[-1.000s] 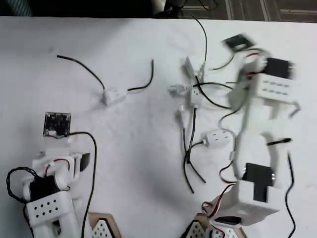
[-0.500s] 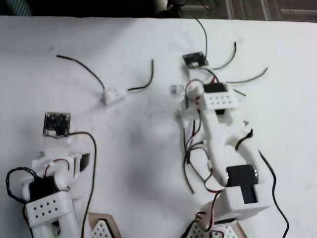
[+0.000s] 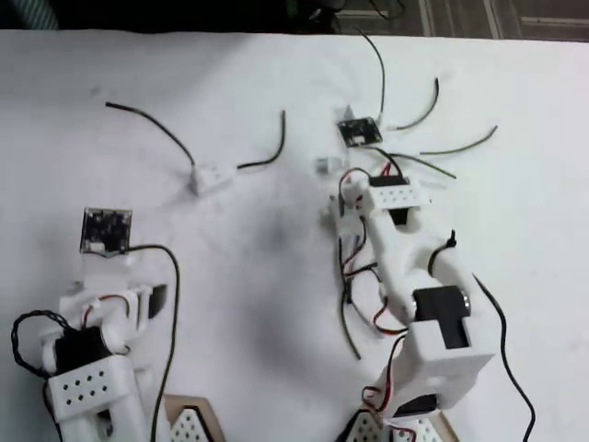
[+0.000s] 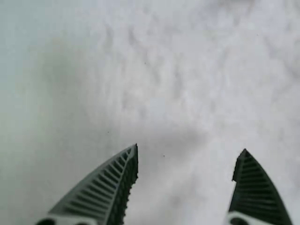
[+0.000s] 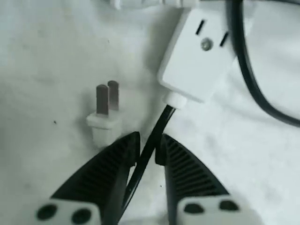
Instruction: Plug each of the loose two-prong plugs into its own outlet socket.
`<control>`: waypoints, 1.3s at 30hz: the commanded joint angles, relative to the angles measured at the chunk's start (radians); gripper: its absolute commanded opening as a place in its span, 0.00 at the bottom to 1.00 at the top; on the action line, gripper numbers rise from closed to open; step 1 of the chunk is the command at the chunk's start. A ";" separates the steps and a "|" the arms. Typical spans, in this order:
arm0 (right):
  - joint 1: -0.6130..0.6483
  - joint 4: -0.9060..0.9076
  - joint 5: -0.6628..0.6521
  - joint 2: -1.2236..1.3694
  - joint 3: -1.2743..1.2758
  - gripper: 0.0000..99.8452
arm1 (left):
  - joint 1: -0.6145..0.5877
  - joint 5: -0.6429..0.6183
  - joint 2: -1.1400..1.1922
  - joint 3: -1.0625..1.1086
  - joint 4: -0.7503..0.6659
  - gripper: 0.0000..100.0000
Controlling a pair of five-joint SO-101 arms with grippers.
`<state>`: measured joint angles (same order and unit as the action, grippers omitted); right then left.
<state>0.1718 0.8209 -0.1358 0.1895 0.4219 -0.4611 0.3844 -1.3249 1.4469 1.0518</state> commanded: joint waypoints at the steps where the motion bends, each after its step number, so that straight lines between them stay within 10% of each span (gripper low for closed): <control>1: -0.013 0.013 -0.051 -0.047 -0.040 0.01 | -0.007 0.000 -0.013 -0.006 -0.014 0.32; 20: 0.013 0.430 -0.241 -0.854 -0.038 0.02 | -0.007 0.000 -0.013 -0.006 -0.014 0.32; 39: 0.360 0.469 -0.264 -0.894 0.163 0.02 | -0.007 0.002 -0.013 -0.006 -0.012 0.32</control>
<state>0.4803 1.3288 -0.3675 -0.6882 0.5907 -0.4611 0.3844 -1.3249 1.4469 1.0518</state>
